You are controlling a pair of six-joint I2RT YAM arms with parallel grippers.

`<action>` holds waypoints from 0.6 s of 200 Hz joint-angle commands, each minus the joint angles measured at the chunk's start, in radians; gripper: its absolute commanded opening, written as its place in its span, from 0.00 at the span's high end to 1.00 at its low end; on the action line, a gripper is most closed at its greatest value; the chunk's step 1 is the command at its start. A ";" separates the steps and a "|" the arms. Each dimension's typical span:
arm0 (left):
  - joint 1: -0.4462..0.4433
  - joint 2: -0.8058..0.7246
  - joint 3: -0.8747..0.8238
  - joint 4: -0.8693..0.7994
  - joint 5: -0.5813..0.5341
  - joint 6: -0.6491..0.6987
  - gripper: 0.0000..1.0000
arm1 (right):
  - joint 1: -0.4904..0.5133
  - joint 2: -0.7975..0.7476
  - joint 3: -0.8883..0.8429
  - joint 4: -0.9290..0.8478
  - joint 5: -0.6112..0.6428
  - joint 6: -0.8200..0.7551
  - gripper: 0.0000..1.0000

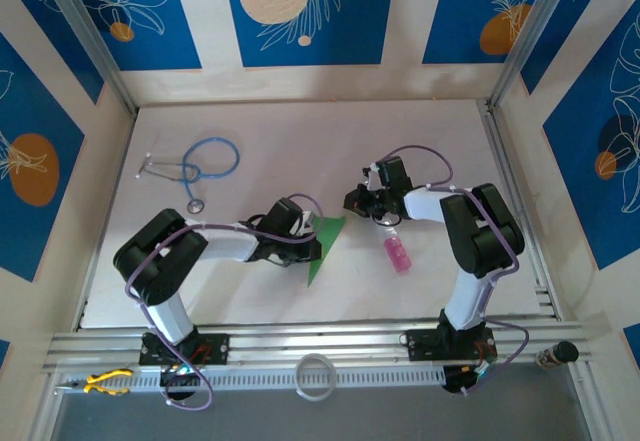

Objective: Fold a paper plane with a square sheet of paper (pick it up from the middle)
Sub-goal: Fold the wing for the fifth time at the center of the table.

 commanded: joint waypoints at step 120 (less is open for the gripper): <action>0.027 -0.237 -0.035 -0.140 -0.218 -0.024 0.75 | 0.133 -0.250 -0.193 -0.075 0.026 0.083 0.80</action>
